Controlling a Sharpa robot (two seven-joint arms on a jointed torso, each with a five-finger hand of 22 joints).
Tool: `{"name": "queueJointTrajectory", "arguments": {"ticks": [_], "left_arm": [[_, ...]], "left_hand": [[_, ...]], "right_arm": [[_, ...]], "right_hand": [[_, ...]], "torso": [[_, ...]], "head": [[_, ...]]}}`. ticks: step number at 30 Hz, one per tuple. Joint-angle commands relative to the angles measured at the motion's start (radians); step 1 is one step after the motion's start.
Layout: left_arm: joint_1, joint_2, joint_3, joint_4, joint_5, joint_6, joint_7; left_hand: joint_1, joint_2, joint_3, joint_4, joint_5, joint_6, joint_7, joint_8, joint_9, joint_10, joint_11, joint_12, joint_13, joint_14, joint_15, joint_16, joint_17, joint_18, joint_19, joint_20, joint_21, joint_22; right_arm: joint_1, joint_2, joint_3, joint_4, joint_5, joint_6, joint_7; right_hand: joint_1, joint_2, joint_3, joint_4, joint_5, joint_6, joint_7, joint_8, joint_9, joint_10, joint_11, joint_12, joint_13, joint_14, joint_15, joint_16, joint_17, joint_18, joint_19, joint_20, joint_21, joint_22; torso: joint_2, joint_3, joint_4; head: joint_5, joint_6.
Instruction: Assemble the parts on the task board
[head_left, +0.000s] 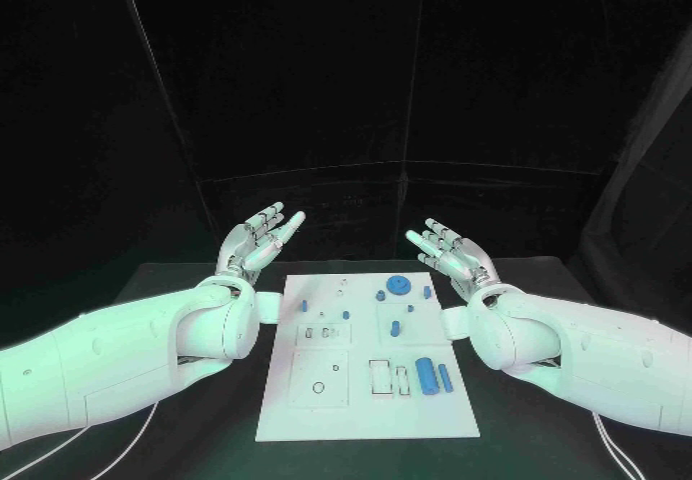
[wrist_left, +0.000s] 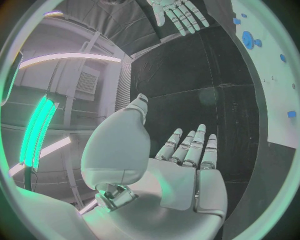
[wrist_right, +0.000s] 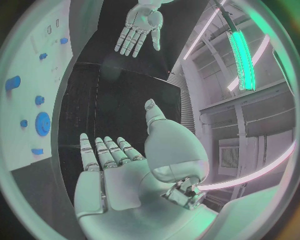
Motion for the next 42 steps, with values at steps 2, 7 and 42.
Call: {"name": "queueJointTrajectory", "arguments": {"ticks": [2, 7, 42], "left_arm": [[0.002, 0.0, 0.001, 0.0, 0.023, 0.049, 0.051], [0.002, -0.019, 0.0, -0.012, 0.026, 0.091, 0.049], [0.008, -0.127, 0.001, 0.202, -0.08, 0.236, 0.001]], "left_hand": [[0.044, -0.005, 0.002, 0.015, 0.007, 0.02, 0.106, 0.007, 0.002, 0.017, 0.009, 0.007, 0.003, 0.028, 0.008, 0.006, 0.004, 0.022, 0.01, 0.015, 0.008, 0.003], [0.058, 0.039, 0.023, 0.006, 0.004, 0.122, 0.131, 0.03, 0.015, 0.158, 0.039, 0.037, 0.019, 0.24, 0.022, 0.059, 0.033, 0.013, 0.132, 0.017, 0.044, 0.026], [0.111, 0.126, -0.025, -0.142, 0.006, 0.603, 0.083, 0.075, 0.028, 0.729, -0.035, 0.079, 0.032, 0.663, -0.075, 0.13, 0.086, 0.058, 0.755, -0.036, 0.212, 0.071]], "right_arm": [[0.005, 0.001, -0.001, -0.011, -0.117, 0.167, -0.062], [0.007, -0.013, -0.001, -0.061, -0.255, 0.105, -0.029], [0.165, 0.054, 0.024, -0.188, -1.393, 0.312, -0.429]], "right_hand": [[0.135, 0.022, 0.006, -0.051, 0.003, 0.13, 0.127, 0.025, 0.015, 0.167, 0.046, 0.028, 0.015, 0.228, 0.038, 0.047, 0.021, 0.025, 0.103, 0.016, 0.053, 0.026], [0.229, 0.028, 0.03, -0.12, -0.013, 0.449, 0.134, 0.1, 0.053, 0.59, 0.052, 0.118, 0.05, 0.622, 0.03, 0.141, 0.049, 0.084, 0.355, 0.013, 0.171, 0.079], [0.243, -0.007, 0.069, -0.279, -0.012, 0.915, 0.027, 0.06, 0.046, 1.025, -0.094, 0.043, 0.039, 1.341, -0.179, 0.272, 0.151, 0.12, 0.86, -0.17, 0.639, 0.276]], "torso": [[0.0, -0.0001, -0.0003], [0.002, -0.0027, 0.0032], [0.151, -0.009, 0.0511]], "head": [[0.0, 0.0], [-0.005, -0.002], [-0.061, 0.047]]}}
